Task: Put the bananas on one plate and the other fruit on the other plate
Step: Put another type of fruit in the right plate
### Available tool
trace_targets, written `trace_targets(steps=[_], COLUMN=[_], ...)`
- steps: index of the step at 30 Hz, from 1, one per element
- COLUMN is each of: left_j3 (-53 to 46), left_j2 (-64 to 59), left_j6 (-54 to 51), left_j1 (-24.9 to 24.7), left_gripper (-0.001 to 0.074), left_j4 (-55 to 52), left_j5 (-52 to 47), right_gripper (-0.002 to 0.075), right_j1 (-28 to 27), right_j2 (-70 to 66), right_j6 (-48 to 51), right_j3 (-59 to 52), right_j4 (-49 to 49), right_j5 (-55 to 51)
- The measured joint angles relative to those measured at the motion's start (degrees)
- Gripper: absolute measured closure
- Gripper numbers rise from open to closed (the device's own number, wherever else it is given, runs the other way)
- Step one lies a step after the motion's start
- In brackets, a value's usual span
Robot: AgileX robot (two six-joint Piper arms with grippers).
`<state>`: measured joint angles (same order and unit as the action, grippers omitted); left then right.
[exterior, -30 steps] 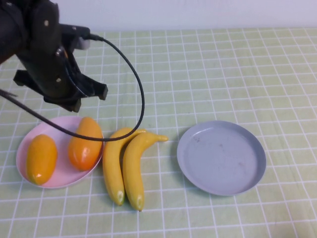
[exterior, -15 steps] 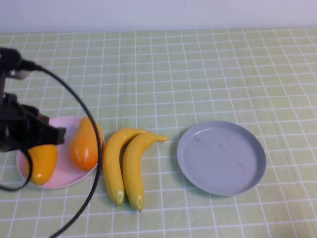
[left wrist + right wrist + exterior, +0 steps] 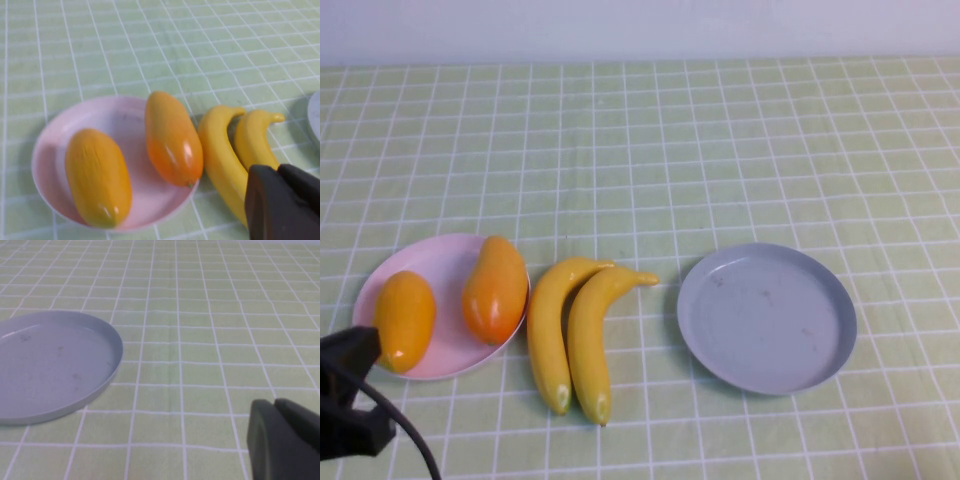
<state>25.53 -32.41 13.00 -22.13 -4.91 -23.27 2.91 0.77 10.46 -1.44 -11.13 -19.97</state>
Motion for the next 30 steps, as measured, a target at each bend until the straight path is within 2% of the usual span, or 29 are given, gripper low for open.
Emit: trace_targets(steps=[6, 12, 19, 22, 27, 30], left_j3=[-5.9, -6.7, -7.6, -9.8, -15.1, -18.7], left_j2=[1.8, 1.8, 2.3, 5.5, 15.5, 22.3], left_j6=[3.4, 4.2, 2.9, -2.6, -14.2, -16.3], left_j1=[0.0, 0.0, 0.0, 0.4, 6.4, 11.5], left_gripper=[0.0735, 0.0735, 0.0735, 0.0735, 0.0735, 0.0735], left_j4=[0.8, -1.7, -2.9, -1.3, 6.8, 8.3], left_j5=[0.4, 0.3, 5.6, 8.9, 14.8, 16.7], right_gripper=[0.0743, 0.0743, 0.0743, 0.0743, 0.0743, 0.0743], right_j1=[0.0, 0.0, 0.0, 0.0, 0.0, 0.0], right_j2=[0.0, 0.0, 0.0, 0.0, 0.0, 0.0], right_j6=[0.0, 0.0, 0.0, 0.0, 0.0, 0.0], right_j3=[0.0, 0.0, 0.0, 0.0, 0.0, 0.0], right_j4=[0.0, 0.0, 0.0, 0.0, 0.0, 0.0], right_j5=[0.0, 0.0, 0.0, 0.0, 0.0, 0.0])
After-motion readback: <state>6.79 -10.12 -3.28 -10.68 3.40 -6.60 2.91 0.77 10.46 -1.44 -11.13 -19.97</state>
